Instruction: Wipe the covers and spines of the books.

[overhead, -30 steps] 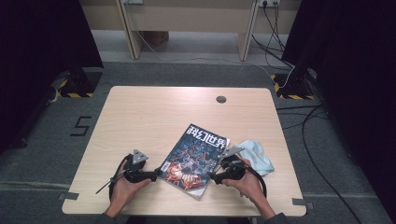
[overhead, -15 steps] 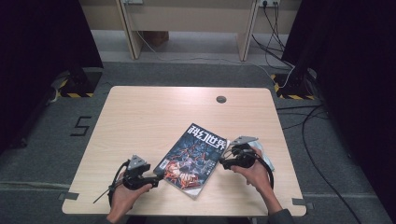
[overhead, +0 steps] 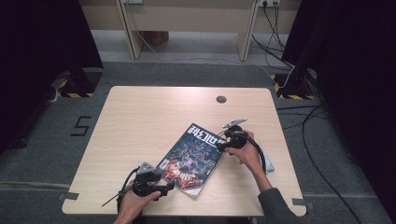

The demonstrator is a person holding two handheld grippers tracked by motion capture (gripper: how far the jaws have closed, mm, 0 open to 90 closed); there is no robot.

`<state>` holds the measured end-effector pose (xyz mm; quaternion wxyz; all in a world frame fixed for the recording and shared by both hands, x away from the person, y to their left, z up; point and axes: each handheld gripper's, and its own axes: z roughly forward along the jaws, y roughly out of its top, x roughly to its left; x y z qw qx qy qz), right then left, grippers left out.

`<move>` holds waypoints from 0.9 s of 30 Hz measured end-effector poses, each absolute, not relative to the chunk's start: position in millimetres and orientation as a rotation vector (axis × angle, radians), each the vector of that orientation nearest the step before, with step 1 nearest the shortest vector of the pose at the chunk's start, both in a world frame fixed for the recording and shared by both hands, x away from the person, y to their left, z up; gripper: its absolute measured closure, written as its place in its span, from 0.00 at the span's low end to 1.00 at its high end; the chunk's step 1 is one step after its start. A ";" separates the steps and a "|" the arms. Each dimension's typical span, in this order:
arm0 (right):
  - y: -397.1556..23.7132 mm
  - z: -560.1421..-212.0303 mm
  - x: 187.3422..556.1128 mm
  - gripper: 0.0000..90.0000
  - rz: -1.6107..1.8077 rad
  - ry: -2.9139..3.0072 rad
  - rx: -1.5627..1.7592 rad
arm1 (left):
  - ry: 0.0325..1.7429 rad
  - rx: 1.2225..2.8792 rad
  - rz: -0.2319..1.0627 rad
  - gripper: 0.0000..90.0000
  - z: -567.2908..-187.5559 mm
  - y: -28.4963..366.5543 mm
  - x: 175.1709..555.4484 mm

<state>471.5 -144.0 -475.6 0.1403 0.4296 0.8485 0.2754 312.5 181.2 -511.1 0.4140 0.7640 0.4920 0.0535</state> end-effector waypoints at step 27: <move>-148.7 -485.2 377.4 0.29 0.811 2.689 1.084 | 1.299 1.982 0.376 0.22 -512.2 193.7 378.4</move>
